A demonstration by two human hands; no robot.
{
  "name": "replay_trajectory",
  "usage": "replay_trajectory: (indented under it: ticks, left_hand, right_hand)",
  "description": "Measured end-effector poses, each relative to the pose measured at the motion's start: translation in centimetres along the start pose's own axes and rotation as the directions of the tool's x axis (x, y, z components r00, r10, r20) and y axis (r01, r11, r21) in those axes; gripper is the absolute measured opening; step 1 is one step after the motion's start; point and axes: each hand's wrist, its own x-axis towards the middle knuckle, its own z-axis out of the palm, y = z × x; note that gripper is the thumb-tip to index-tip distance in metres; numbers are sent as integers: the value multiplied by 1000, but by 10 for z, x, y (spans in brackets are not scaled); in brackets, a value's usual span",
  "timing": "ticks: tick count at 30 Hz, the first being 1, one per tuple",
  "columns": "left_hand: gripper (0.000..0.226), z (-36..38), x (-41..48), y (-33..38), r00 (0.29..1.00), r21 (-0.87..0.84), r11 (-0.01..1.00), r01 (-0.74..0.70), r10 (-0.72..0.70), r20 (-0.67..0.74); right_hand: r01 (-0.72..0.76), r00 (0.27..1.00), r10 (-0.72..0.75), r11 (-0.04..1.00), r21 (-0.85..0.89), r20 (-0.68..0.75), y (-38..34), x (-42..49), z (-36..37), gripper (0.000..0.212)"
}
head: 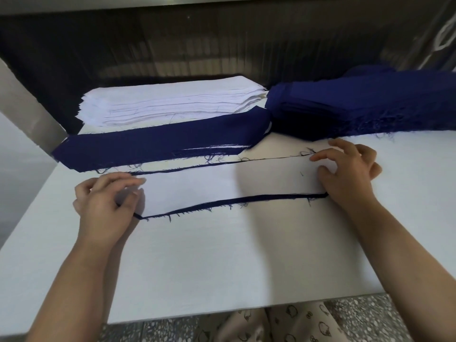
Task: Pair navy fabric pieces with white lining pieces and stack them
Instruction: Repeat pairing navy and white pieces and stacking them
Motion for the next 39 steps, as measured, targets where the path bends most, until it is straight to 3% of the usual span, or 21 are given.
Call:
replay_trajectory:
  ticks: [9, 15, 18, 23, 29, 35, 37, 39]
  left_hand:
    - [24, -1, 2, 0, 995, 34, 999, 38, -41, 90]
    - [29, -3, 3, -2, 995, 42, 998, 37, -41, 95]
    - [29, -3, 4, -1, 995, 25, 999, 46, -48, 89]
    - [23, 0, 6, 10, 998, 13, 999, 35, -36, 44]
    - [21, 17, 28, 46, 999, -61, 997, -46, 46, -1]
    - [23, 48, 59, 87, 996, -95, 994, -62, 68, 64]
    - [23, 61, 67, 105, 994, -128, 990, -50, 61, 86]
    - [23, 74, 72, 125, 993, -161, 986, -40, 57, 105]
  right_hand:
    - [-21, 996, 16, 998, 59, 86, 1, 0, 0, 30]
    - [-226, 969, 247, 905, 360, -15, -3, 0, -10, 52]
    - [-235, 967, 254, 880, 412, 9, -3, 0, -10, 53]
    - [-213, 975, 221, 913, 348, 17, -4, -1, -4, 55]
    - [51, 988, -22, 982, 183, -155, -16, 26, -5, 49]
    - [221, 923, -174, 970, 104, -344, -31, 62, -22, 26]
    - [248, 921, -219, 967, 52, -321, -34, 75, -26, 25]
    - [218, 959, -226, 974, -64, -172, -35, 90, -25, 32]
